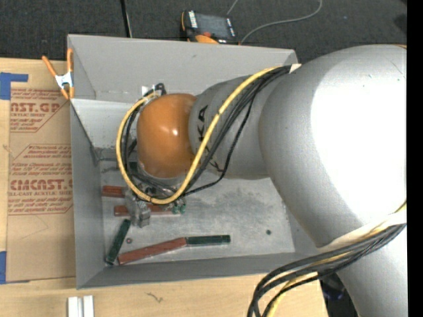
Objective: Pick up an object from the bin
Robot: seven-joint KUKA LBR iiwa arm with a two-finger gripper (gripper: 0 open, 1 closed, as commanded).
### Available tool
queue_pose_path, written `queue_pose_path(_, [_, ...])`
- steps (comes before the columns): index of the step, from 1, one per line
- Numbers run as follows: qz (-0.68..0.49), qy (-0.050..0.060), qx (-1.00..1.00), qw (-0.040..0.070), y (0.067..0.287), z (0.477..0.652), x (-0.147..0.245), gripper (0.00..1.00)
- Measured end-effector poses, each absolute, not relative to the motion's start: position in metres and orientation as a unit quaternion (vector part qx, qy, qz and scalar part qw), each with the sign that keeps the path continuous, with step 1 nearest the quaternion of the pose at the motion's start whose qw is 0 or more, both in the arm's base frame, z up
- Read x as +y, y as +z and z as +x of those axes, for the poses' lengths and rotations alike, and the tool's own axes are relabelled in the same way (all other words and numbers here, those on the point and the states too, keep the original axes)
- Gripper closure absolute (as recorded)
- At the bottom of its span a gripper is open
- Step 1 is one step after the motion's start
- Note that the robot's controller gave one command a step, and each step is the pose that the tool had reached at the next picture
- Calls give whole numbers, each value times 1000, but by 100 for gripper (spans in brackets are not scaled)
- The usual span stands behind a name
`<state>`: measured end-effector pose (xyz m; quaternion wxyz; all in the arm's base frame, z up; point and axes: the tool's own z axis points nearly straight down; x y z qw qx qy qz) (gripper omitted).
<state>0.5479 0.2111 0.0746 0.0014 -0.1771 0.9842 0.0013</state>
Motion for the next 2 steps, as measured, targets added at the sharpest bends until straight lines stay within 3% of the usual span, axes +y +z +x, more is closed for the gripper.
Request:
queue_pose_path(1, [-177, 1, 984, 1, 74, 548, 211, 0])
queue_pose_path(2, [-207, 0, 978, 1, 70, 526, 138, 0])
